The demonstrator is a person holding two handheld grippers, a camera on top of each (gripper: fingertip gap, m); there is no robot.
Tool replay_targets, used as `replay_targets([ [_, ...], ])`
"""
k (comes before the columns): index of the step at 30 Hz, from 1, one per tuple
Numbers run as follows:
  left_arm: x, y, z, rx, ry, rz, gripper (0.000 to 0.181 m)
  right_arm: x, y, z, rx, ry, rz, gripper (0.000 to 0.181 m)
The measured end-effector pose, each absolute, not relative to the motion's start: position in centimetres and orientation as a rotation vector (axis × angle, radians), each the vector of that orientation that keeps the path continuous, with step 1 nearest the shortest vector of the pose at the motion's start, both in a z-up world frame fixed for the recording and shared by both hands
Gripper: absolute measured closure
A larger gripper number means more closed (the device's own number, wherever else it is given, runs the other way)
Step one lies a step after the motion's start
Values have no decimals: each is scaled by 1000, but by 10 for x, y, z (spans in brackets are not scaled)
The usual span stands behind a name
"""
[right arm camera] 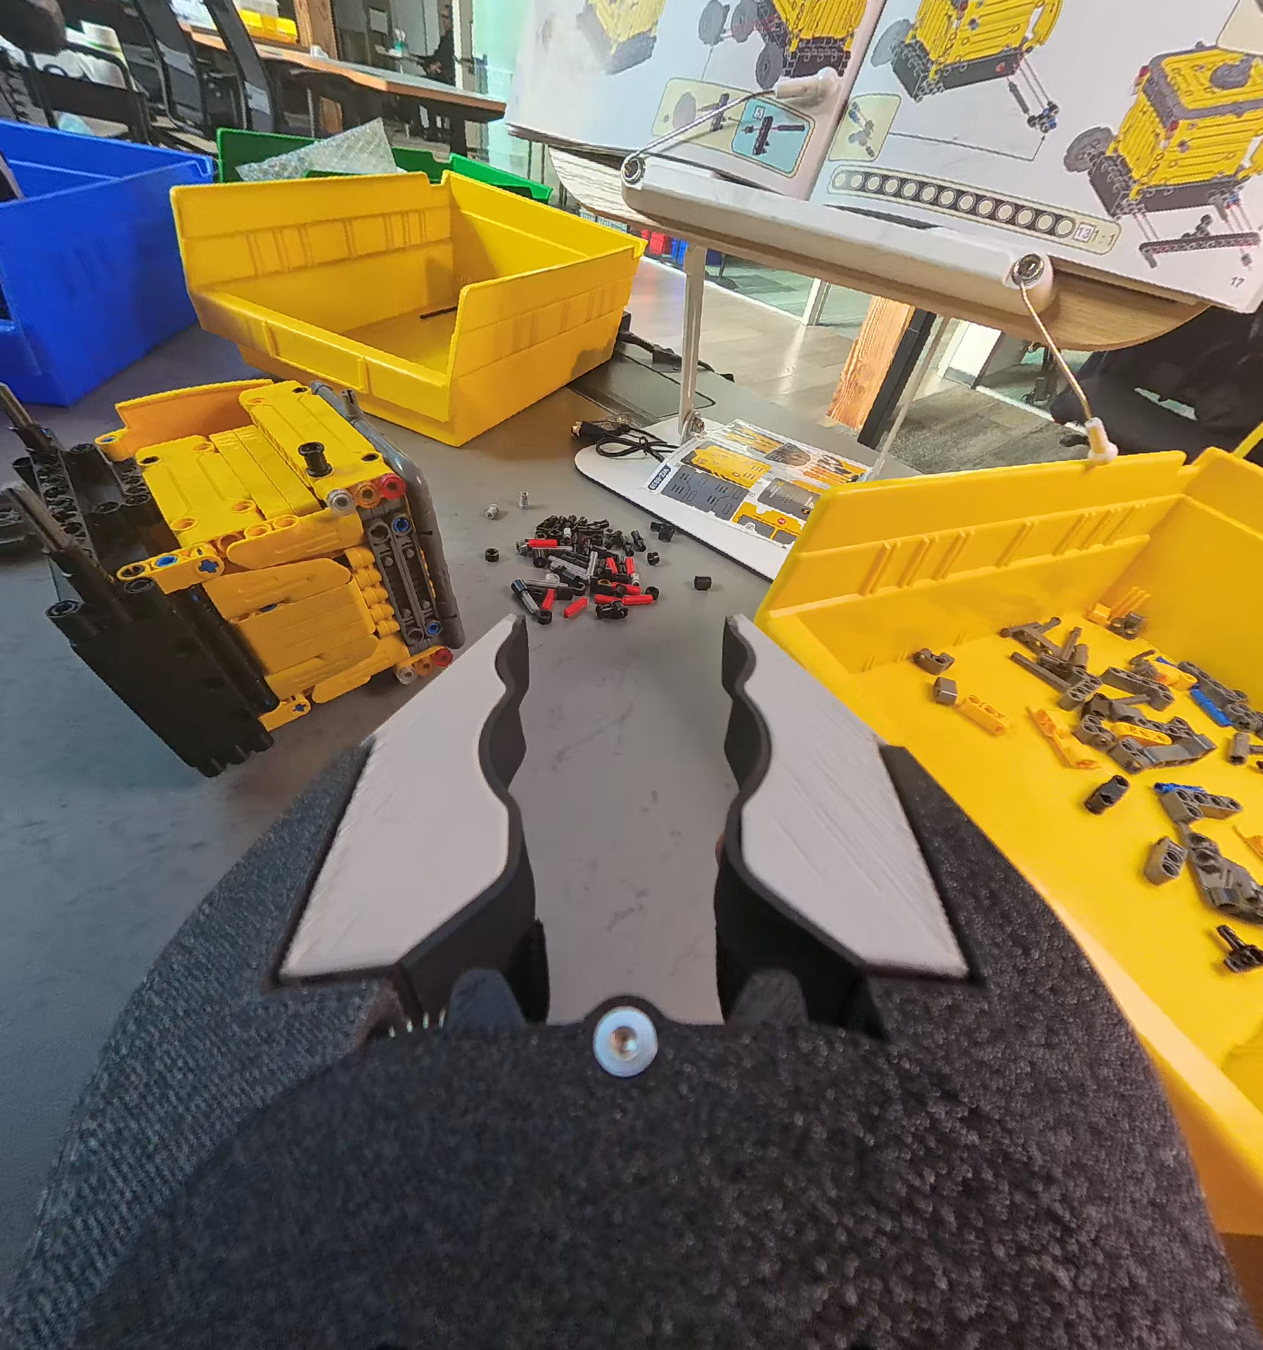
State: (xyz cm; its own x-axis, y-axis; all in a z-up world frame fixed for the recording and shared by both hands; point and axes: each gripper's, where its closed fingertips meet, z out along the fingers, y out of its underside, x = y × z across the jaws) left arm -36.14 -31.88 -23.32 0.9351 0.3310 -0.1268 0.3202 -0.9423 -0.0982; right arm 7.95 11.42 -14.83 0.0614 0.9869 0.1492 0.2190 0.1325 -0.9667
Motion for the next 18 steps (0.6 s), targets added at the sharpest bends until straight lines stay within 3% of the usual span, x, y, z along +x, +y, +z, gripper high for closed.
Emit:
replay_targets([
  [3,-364,-318,-241,-3045,-506,197,142,79,114,-152,-1298,-1380,943,129],
  [7,-358,-318,-231,-3045,-491,205,143,80,112,-151,-1282,-1394,930,129],
  [11,-333,-310,-179,-2954,-359,406,143,81,112,-147,-1272,-1381,937,129],
  [15,-230,-249,-137,-2745,-14,275,143,77,105,-153,-1276,-1412,959,129],
  [18,-122,-201,-144,-2628,343,79,143,73,87,-151,-1245,-1468,1026,122],
])
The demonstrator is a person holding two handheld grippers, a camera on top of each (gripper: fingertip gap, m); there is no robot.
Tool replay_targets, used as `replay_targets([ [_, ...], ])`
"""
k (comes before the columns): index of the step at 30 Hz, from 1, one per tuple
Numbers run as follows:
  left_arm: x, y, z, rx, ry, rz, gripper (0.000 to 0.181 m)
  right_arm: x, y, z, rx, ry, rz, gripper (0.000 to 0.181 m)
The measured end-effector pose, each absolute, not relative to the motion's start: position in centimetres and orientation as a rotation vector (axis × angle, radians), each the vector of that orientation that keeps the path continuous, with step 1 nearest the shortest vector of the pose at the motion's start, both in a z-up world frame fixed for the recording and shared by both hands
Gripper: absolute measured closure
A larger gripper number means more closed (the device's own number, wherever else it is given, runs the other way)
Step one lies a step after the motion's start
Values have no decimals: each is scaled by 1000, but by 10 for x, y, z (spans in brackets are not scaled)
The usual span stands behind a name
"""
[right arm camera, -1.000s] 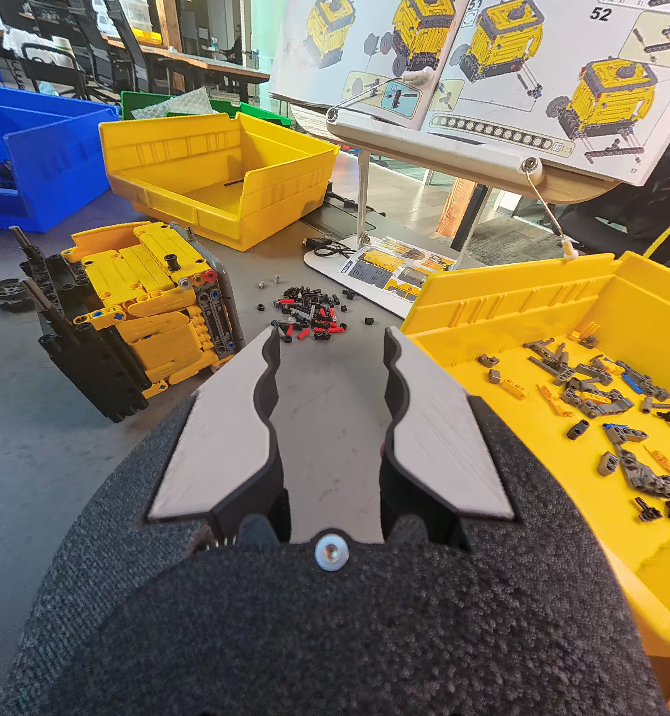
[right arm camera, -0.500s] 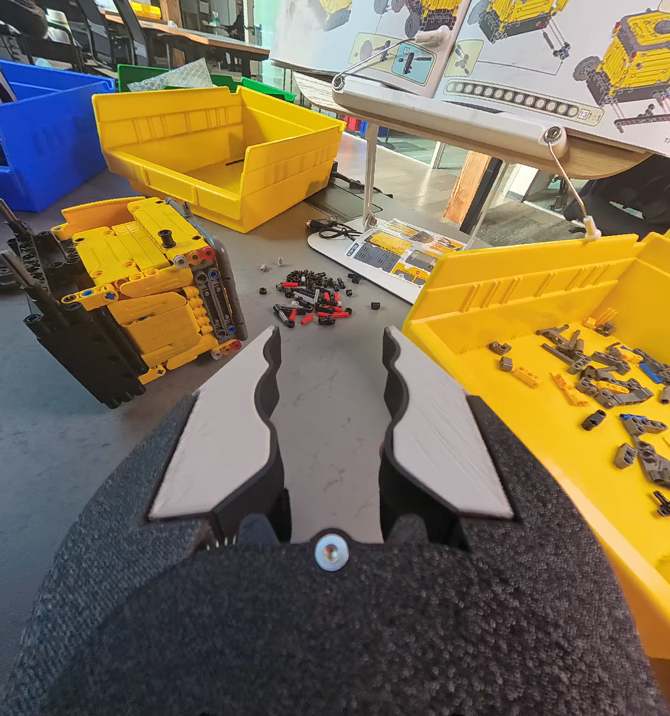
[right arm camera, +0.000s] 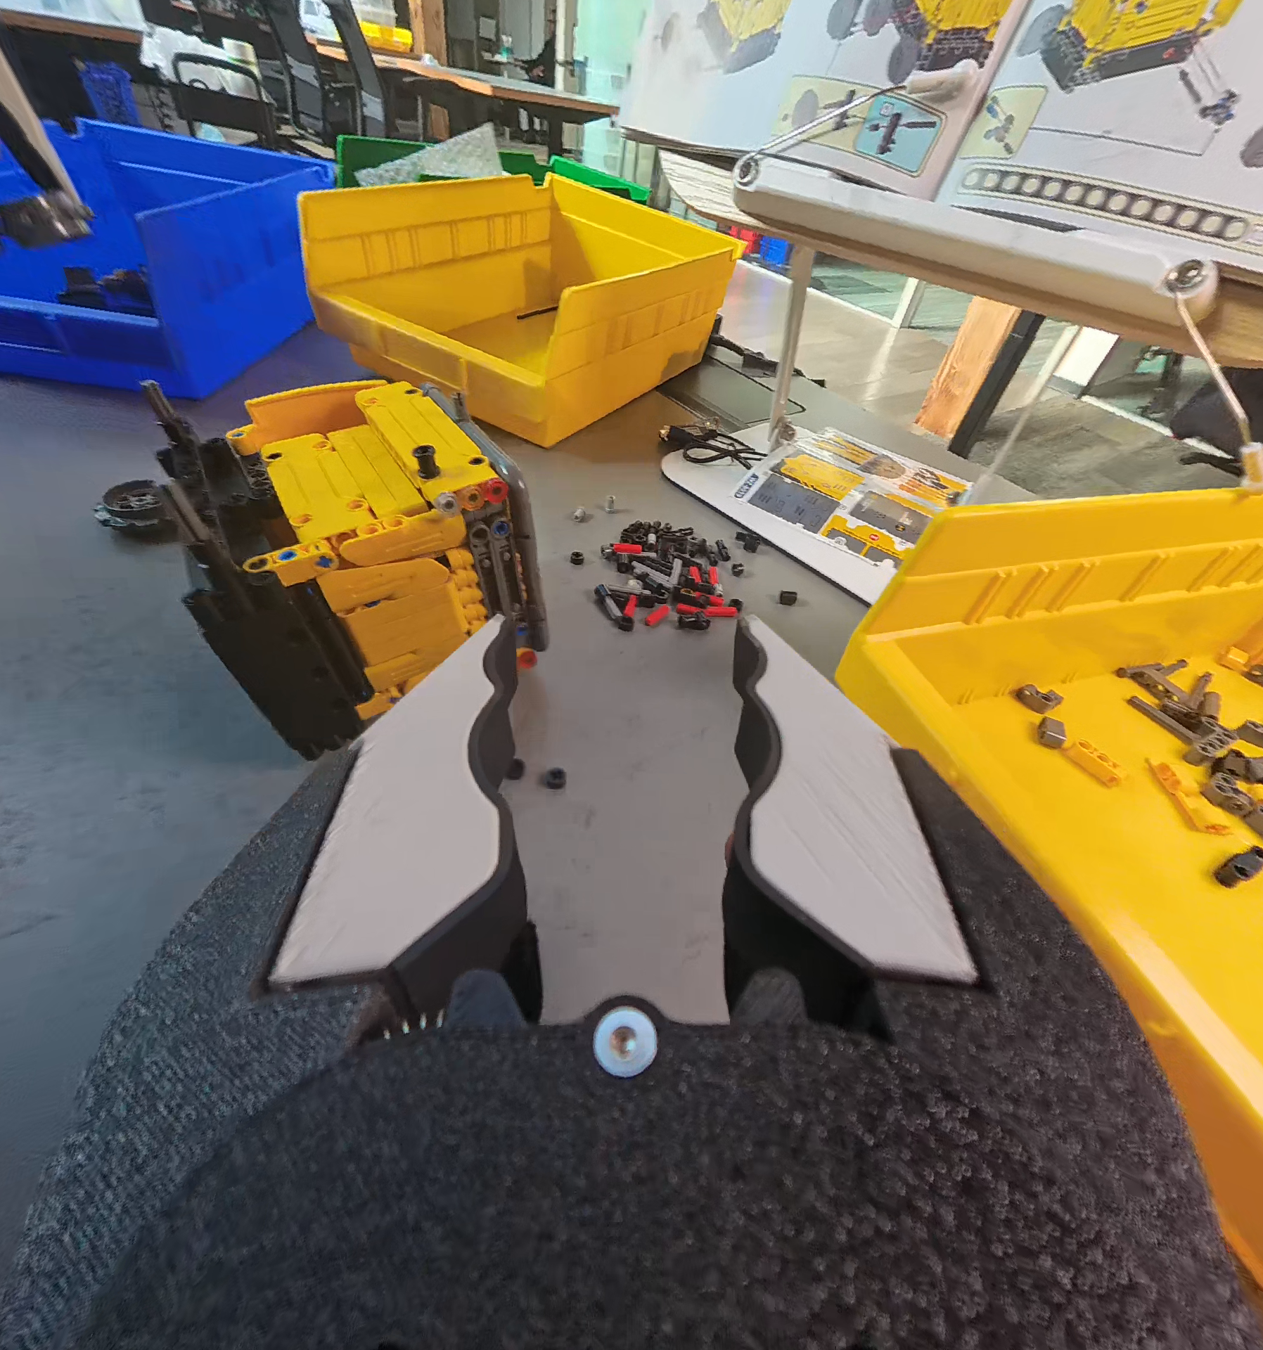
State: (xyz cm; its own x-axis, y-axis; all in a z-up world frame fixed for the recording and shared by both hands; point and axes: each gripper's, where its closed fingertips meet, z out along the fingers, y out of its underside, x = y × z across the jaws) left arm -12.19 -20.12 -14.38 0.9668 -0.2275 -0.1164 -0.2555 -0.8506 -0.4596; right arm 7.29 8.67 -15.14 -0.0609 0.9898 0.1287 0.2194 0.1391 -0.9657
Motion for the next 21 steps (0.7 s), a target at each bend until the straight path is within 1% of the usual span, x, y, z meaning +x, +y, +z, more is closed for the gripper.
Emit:
replay_targets([
  [4,-9,-154,-196,-2532,606,-176,143,69,49,-136,-1205,-1556,1227,100],
  [6,28,-141,-219,-2494,694,-283,142,68,31,-141,-1199,-1677,1204,88],
  [7,39,-135,-229,-2489,727,-296,142,68,23,-145,-1192,-1736,1178,86],
  [9,48,-126,-244,-2473,795,-250,142,66,11,-154,-1181,-1818,1128,86],
  [12,50,-120,-244,-2442,836,-198,140,57,6,-165,-1189,-1864,1060,86],
  [14,48,-124,-238,-2414,859,-217,131,49,4,-172,-1214,-1888,1053,85],
  [16,46,-124,-219,-2349,768,-330,129,42,0,-179,-1216,-1921,1058,84],
  [18,27,-117,-197,-2271,610,-370,128,35,-5,-185,-1206,-1962,1055,90],
  [21,-13,-99,-185,-2183,418,-278,113,22,-13,-186,-1152,-2025,1061,95],
])
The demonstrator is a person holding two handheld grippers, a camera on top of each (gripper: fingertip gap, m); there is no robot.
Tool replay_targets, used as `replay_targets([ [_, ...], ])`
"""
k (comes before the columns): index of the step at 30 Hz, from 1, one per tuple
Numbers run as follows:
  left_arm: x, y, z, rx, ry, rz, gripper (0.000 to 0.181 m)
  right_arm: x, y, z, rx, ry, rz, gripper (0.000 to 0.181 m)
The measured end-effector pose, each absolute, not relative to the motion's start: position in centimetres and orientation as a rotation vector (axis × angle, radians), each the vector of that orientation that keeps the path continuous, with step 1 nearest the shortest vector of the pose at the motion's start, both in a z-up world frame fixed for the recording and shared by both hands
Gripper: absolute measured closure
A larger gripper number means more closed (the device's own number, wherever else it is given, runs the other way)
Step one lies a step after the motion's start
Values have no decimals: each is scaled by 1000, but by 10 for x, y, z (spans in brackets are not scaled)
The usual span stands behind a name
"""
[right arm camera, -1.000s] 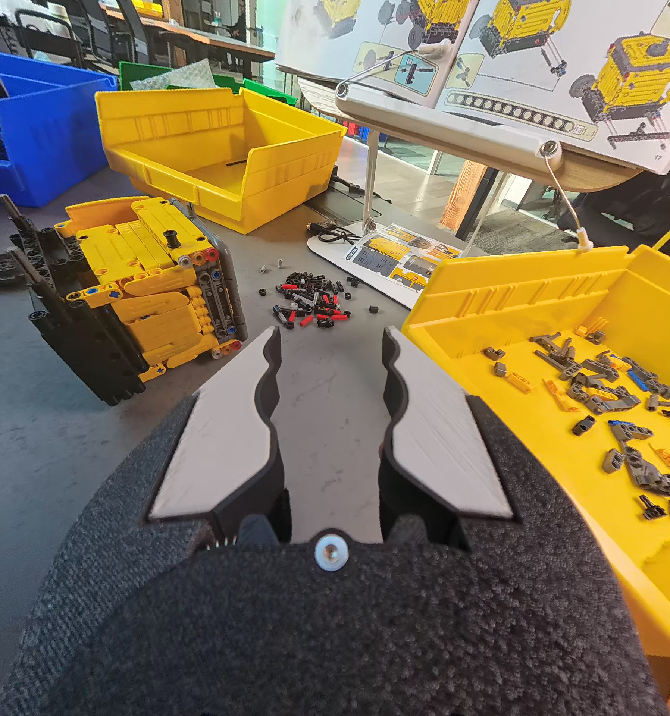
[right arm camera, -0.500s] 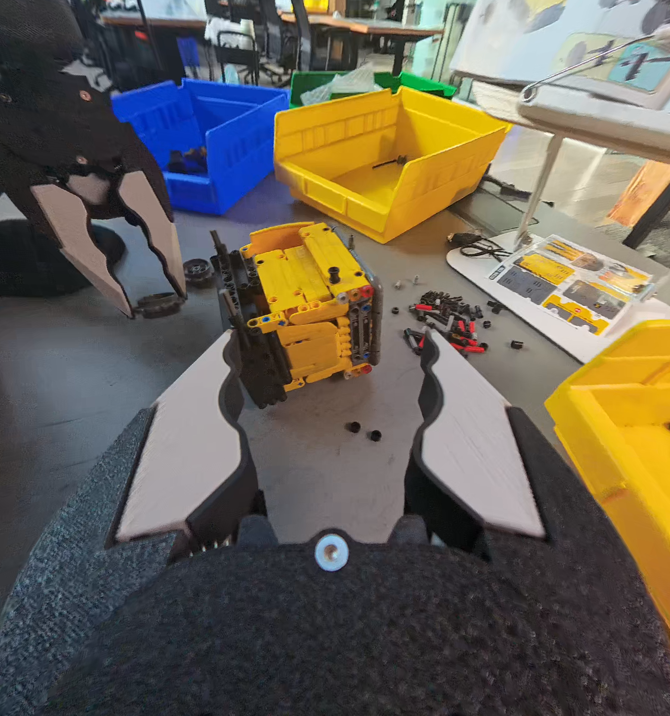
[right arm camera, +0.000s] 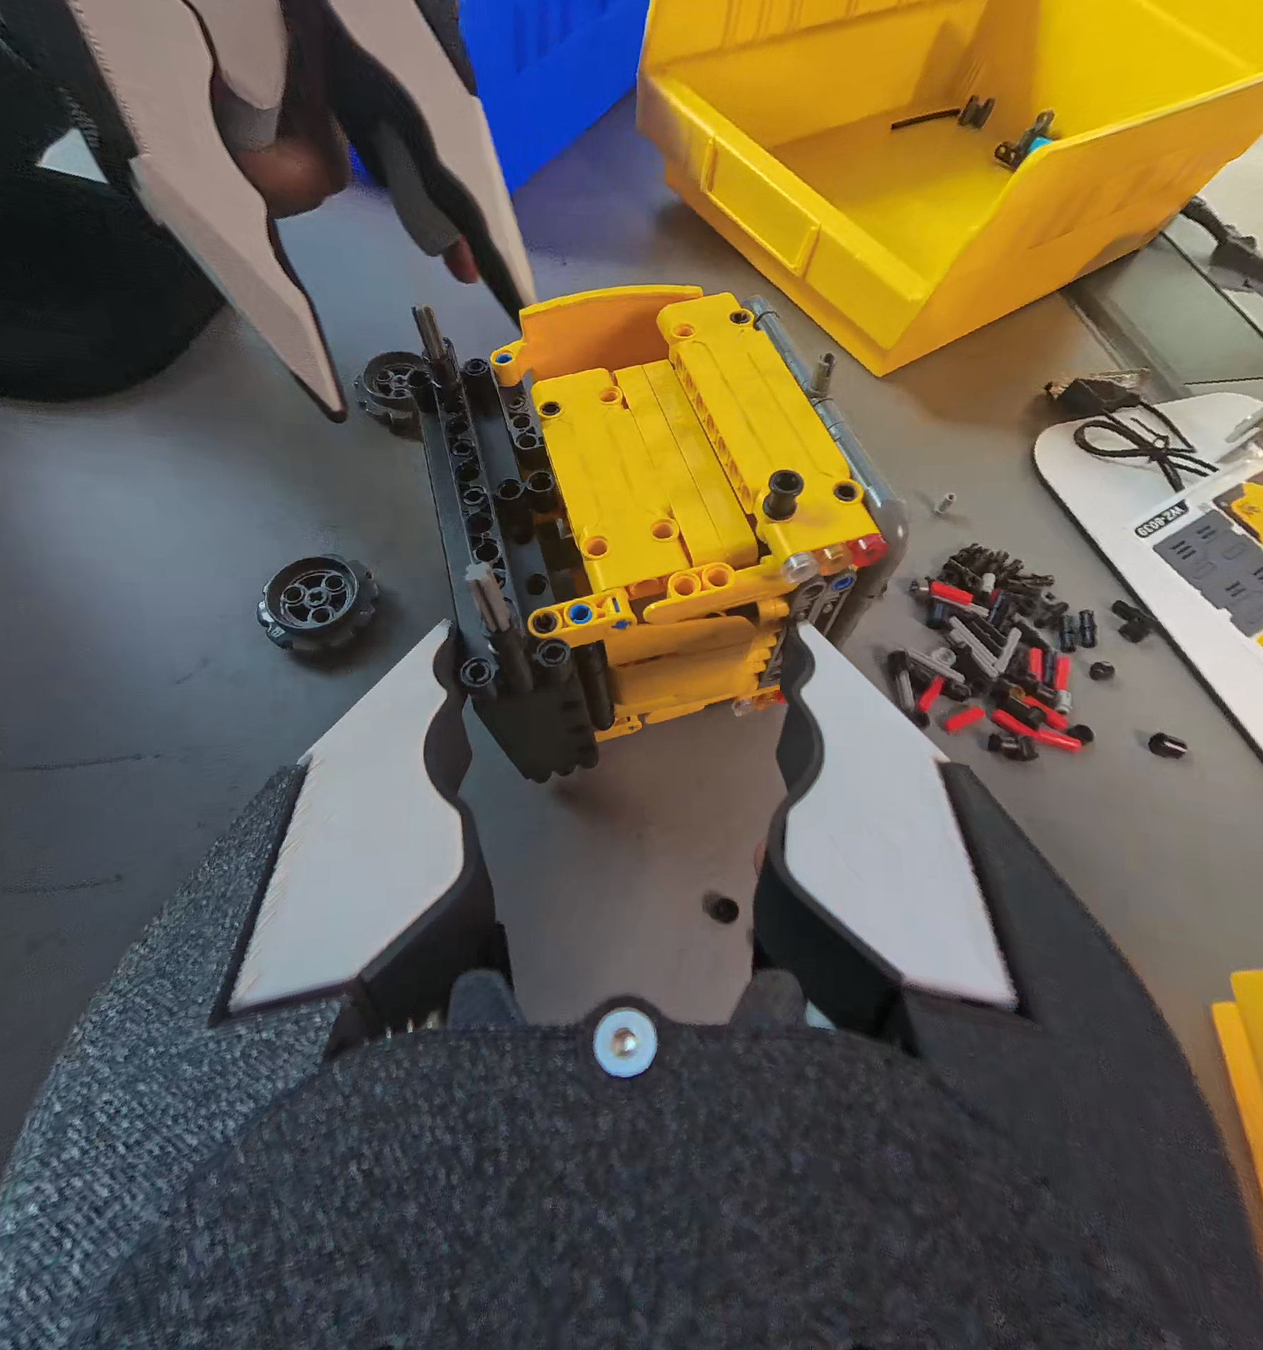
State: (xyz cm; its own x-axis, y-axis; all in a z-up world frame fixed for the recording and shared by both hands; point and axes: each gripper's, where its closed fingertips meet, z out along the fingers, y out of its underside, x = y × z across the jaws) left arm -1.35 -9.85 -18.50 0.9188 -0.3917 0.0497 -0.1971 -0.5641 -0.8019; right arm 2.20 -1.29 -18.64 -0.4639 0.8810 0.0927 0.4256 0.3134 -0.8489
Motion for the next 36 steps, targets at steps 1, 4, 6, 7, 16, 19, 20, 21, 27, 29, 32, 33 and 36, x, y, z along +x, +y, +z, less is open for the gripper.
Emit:
replay_targets([
  [1,-22,-94,-187,-2172,378,-263,108,16,-16,-187,-1132,-2047,1060,95],
  [4,-31,-84,-199,-2175,317,-272,102,-6,-25,-187,-1102,-2084,1045,96],
  [6,-38,-80,-206,-2193,314,-218,110,-19,-34,-186,-1061,-2105,1059,103],
  [7,-46,-78,-209,-2209,302,-157,113,-26,-36,-186,-1042,-2105,1050,104],
  [16,-88,-58,-211,-2218,186,-15,117,-74,-16,-189,-1027,-2082,967,101],
  [19,-92,-54,-212,-2203,178,-9,123,-78,-11,-189,-1053,-2037,970,101],
  [20,-92,-54,-212,-2201,177,-5,123,-76,-10,-188,-1061,-2027,973,101],
  [21,-93,-54,-212,-2202,183,8,122,-74,-9,-186,-1064,-2018,982,100],
  [27,-94,-72,-198,-2179,212,14,118,-33,28,-157,-1096,-1913,989,112],
  [29,-97,-77,-193,-2149,198,-1,120,-11,46,-158,-1129,-1895,963,123],
  [32,-98,-78,-194,-2122,146,-67,119,19,68,-167,-1201,-1851,932,135],
  [33,-98,-77,-195,-2111,132,-93,118,28,72,-171,-1229,-1836,938,137],
  [36,-99,-67,-196,-2088,113,-118,107,48,79,-184,-1286,-1813,952,138],
])
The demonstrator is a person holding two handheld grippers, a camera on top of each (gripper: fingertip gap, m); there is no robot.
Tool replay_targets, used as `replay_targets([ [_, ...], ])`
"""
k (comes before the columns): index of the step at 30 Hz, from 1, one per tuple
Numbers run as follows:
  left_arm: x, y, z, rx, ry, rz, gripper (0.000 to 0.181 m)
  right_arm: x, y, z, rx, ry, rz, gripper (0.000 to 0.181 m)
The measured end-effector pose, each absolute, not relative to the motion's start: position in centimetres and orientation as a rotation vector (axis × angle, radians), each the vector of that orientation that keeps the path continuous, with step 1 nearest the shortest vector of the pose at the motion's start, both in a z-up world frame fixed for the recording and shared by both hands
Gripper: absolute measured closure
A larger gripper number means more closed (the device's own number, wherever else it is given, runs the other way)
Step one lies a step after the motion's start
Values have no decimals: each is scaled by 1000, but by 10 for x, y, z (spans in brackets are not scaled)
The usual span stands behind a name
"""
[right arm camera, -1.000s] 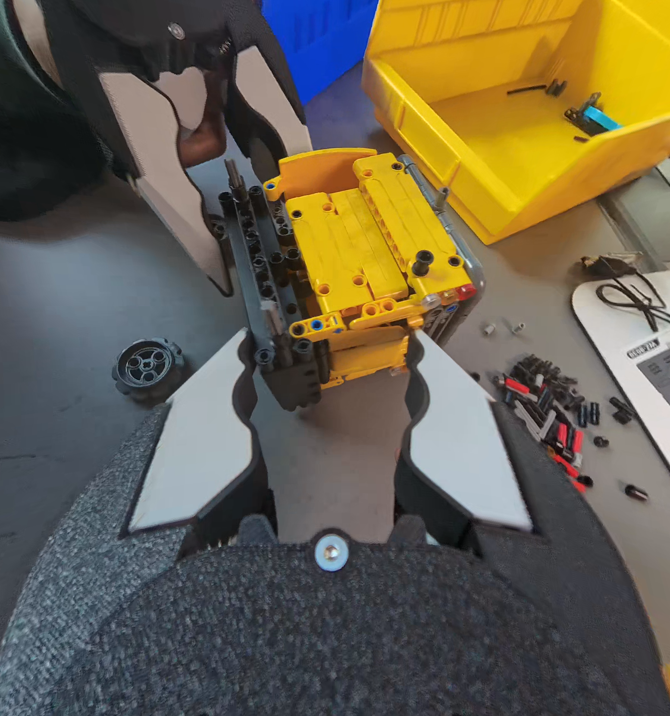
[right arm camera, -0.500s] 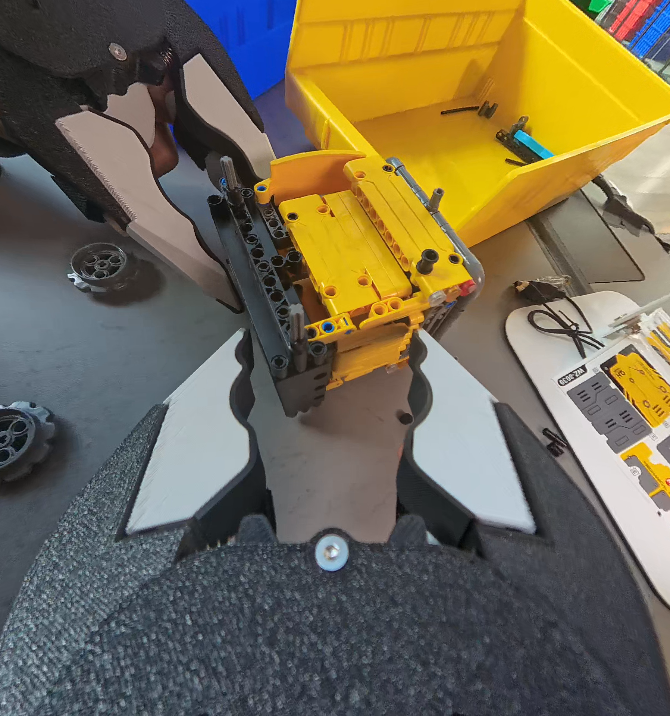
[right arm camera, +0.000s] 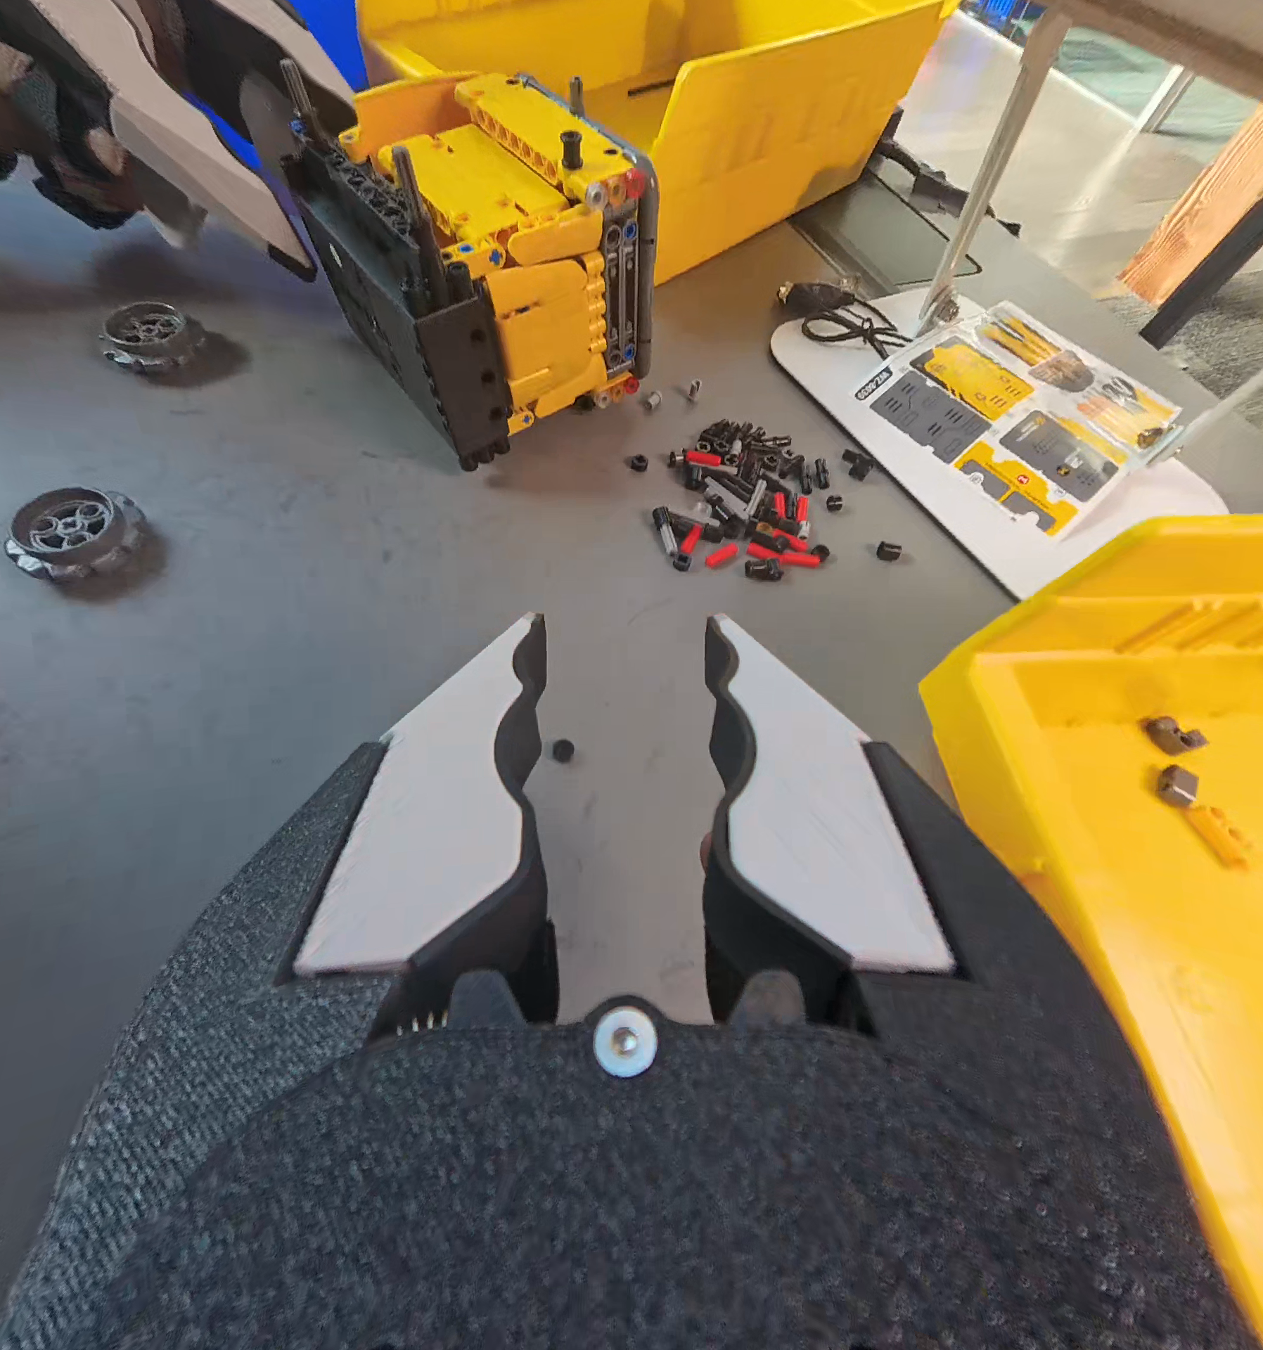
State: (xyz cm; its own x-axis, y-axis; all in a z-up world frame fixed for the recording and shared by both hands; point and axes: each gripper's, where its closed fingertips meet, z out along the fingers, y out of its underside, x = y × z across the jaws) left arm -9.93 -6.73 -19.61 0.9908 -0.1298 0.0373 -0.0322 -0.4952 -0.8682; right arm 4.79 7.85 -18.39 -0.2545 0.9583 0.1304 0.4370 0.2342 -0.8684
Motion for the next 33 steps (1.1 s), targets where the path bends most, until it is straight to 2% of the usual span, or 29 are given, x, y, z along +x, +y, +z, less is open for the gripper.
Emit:
replay_targets([
  [6,-105,-47,-203,-2102,147,-92,87,60,66,-190,-1193,-1857,939,137],
  [10,-97,-46,-204,-2094,166,-122,106,58,52,-189,-1112,-1872,916,136],
  [13,-93,-47,-206,-2103,221,-36,111,54,40,-188,-1070,-1879,920,136],
  [16,-85,-48,-205,-2082,257,-42,133,52,33,-190,-1038,-1898,902,136],
  [24,-67,-60,-205,-2073,346,-138,136,71,62,-192,-1118,-1942,881,137],
  [33,-19,-71,-207,-2057,542,-269,136,75,55,-227,-1191,-2078,864,141],
])
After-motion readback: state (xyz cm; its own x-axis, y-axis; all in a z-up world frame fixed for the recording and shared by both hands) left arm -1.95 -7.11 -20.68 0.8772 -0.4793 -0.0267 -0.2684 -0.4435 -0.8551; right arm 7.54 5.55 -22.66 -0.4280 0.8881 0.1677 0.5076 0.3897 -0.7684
